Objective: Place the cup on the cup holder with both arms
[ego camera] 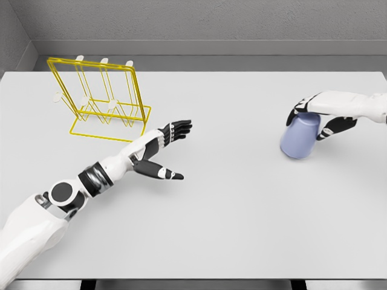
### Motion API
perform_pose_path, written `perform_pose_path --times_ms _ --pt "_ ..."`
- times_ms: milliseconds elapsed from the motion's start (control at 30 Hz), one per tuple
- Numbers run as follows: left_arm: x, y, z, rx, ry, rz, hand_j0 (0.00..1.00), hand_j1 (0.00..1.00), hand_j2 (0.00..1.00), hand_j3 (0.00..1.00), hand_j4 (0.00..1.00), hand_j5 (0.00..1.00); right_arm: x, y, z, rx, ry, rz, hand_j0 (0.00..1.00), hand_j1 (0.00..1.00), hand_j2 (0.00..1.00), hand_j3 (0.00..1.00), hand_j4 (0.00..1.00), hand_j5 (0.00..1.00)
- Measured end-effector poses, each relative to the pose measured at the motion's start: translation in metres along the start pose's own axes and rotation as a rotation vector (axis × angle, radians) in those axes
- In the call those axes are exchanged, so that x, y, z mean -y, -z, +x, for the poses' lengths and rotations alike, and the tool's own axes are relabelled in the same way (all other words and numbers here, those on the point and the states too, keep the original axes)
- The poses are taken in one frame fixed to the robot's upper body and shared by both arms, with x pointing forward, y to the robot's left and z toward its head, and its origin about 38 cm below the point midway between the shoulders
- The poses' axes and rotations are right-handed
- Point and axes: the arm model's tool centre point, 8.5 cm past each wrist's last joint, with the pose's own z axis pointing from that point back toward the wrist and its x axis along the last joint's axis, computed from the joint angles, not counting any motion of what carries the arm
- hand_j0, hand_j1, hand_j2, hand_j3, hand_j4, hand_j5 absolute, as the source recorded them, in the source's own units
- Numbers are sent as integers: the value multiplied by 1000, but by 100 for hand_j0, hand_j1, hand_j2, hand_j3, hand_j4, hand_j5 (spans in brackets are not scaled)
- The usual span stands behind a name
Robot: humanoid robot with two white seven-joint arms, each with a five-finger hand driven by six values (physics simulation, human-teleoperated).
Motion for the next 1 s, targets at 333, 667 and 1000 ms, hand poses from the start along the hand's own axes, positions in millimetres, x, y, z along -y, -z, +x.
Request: perform_pose_path --times_ms 333,667,1000 --pt "0 0 0 0 0 0 100 100 100 100 100 100 9 21 19 70 -22 -19 64 64 64 64 64 64" --pt "0 1 0 0 1 -1 100 100 100 100 100 100 17 37 34 123 -40 -37 64 64 64 64 64 64" --pt "-3 1 -1 -5 3 5 100 100 100 100 100 100 19 55 49 177 -45 -46 64 64 64 64 64 64"
